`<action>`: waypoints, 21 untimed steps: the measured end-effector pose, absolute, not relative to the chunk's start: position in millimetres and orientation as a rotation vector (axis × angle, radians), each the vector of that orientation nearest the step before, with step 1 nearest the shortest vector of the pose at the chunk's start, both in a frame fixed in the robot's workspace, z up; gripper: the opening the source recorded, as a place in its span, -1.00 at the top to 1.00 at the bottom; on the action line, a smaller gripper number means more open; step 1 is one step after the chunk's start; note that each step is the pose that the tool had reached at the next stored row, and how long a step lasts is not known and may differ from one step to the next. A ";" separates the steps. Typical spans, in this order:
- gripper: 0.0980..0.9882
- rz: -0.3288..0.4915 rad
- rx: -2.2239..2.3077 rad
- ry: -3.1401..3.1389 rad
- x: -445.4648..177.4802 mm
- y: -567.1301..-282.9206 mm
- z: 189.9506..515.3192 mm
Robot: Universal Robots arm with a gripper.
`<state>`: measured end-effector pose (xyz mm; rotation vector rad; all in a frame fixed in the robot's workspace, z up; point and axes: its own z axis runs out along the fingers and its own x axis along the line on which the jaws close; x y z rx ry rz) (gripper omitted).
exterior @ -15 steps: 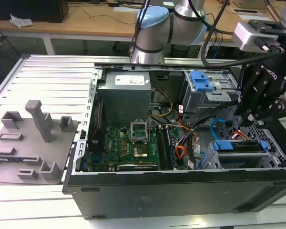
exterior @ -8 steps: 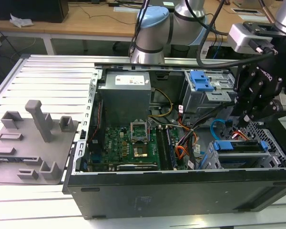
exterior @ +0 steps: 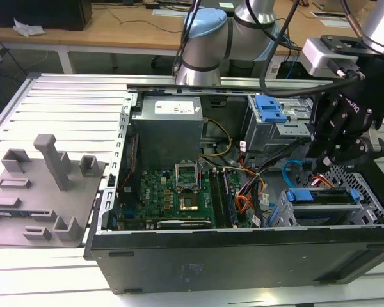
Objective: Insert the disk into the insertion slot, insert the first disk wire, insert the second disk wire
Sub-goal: 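Insert the second disk wire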
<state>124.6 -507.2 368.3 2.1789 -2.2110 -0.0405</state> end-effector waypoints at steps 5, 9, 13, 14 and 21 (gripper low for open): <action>0.41 -0.031 2.182 -2.199 119.2 -506.9 360.8; 0.41 -0.022 2.185 -2.189 119.1 -507.0 358.9; 0.59 -0.022 2.187 -2.187 119.1 -507.0 358.9; 0.74 -0.022 2.188 -2.186 119.1 -507.0 358.9; 0.86 -0.022 2.192 -2.182 119.1 -507.0 358.9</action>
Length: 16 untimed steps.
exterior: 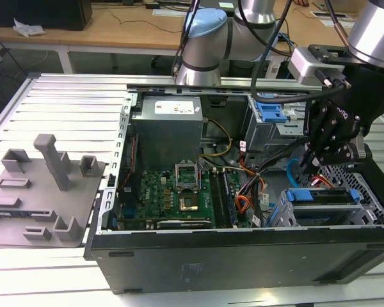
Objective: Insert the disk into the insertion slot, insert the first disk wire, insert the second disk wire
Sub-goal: 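Insert the second disk wire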
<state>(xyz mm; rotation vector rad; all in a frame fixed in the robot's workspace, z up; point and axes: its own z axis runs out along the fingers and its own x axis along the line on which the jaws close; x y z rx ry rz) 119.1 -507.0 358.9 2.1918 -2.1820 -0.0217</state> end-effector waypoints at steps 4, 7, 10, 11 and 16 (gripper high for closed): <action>0.86 -0.022 2.192 -2.182 119.7 -507.7 358.8; 0.86 -0.022 2.192 -2.181 123.3 -507.7 358.8; 0.86 -0.022 2.192 -2.181 125.7 -508.3 358.7; 0.86 -0.022 2.192 -2.182 125.7 -509.1 358.6; 0.86 -0.022 2.192 -2.181 125.8 -520.0 358.0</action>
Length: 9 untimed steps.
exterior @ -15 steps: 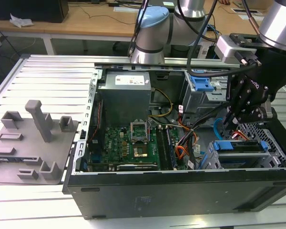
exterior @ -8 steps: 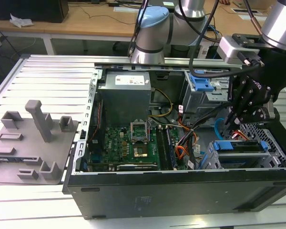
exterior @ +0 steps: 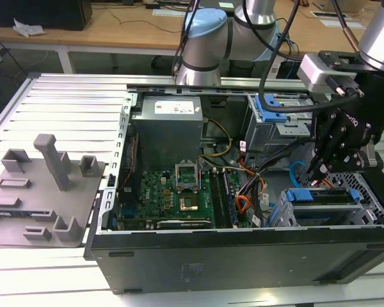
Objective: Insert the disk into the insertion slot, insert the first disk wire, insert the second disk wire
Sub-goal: 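Insert the second disk wire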
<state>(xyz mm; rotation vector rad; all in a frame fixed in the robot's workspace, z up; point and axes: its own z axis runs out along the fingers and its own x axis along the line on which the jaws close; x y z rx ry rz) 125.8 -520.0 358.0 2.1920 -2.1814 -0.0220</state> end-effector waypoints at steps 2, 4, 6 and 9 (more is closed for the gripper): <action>0.86 -0.022 2.192 -2.181 125.8 -524.3 357.7; 0.86 -0.022 2.192 -2.181 125.8 -527.1 357.5; 0.86 -0.022 2.192 -2.182 125.8 -530.3 357.1; 0.86 -0.022 2.192 -2.181 126.1 -534.0 355.6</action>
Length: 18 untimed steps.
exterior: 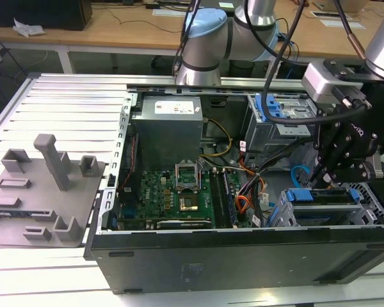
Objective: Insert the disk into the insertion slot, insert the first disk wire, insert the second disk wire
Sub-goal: 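Insert the second disk wire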
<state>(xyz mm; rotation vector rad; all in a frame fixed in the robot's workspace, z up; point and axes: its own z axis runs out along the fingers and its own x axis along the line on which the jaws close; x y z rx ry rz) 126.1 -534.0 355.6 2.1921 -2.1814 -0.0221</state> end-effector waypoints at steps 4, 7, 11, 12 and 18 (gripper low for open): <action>0.86 -0.022 2.192 -2.182 127.3 -535.9 353.9; 0.86 -0.022 2.192 -2.182 128.4 -536.4 353.3; 0.86 -0.022 2.191 -2.182 131.7 -537.0 349.9; 0.86 -0.022 2.191 -2.182 132.9 -537.0 349.4; 0.86 -0.026 2.193 -2.184 140.6 -536.7 346.5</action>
